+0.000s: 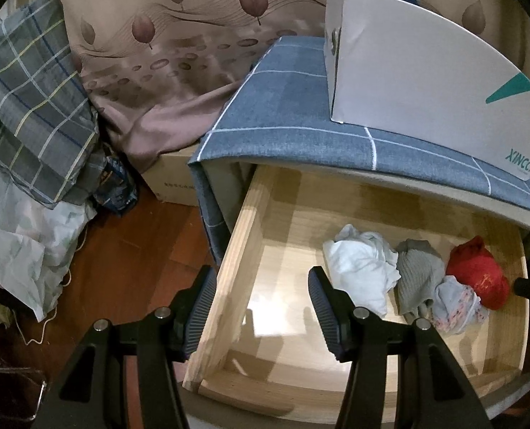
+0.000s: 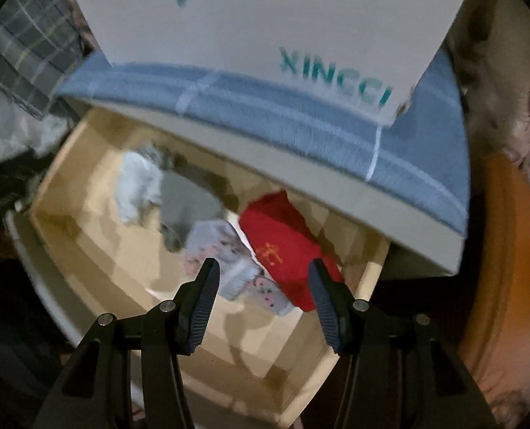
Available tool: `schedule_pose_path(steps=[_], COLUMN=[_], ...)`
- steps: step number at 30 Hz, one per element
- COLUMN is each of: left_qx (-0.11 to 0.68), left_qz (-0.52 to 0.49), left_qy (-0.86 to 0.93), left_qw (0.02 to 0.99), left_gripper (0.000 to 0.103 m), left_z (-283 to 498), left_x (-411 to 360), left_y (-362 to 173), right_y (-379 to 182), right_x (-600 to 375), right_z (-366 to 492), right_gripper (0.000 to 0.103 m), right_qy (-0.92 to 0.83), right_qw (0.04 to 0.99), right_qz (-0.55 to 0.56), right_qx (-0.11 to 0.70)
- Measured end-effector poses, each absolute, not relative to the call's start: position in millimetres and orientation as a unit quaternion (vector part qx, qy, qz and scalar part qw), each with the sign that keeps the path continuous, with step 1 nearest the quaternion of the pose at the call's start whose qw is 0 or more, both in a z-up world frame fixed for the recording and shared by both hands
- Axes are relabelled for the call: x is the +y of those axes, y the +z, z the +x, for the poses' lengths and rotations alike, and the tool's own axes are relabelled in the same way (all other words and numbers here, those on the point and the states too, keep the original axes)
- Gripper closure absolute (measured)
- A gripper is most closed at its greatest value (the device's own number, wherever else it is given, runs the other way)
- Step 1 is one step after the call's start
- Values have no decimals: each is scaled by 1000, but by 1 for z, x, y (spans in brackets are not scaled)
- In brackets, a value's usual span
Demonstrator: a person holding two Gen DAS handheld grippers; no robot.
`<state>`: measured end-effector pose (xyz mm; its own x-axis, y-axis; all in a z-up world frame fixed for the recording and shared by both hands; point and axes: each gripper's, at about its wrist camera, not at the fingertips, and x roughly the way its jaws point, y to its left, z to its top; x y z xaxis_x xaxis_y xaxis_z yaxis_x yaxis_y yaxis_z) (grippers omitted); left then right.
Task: Take underwear out of drawer
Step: 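Move the empty right tool back down into the drawer toward the red sock, then grasp the red rolled sock with the right tool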
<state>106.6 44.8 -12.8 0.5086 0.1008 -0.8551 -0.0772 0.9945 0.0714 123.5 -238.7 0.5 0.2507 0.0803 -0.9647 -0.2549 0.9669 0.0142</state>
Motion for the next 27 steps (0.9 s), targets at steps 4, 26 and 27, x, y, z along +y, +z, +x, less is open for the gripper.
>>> schedule_pose_path(steps=[4,26,27], left_qx=[497,503,502], left_qz=[10,9,9], left_qy=[49,47,47], left_qw=[866,863,863], left_gripper=[48,48,48], left_z=[107,109,109], left_x=[46,45,45], left_y=[-14,-17,-17], right_y=[-26,-105,-105], right_x=[-243,-237,-237], right_z=[134,164,164], right_gripper=[55,45,45], right_qy=[96,135,134], right_qw=[782,737,738], right_qz=[-89,-147,-145], right_qx=[610,646,646])
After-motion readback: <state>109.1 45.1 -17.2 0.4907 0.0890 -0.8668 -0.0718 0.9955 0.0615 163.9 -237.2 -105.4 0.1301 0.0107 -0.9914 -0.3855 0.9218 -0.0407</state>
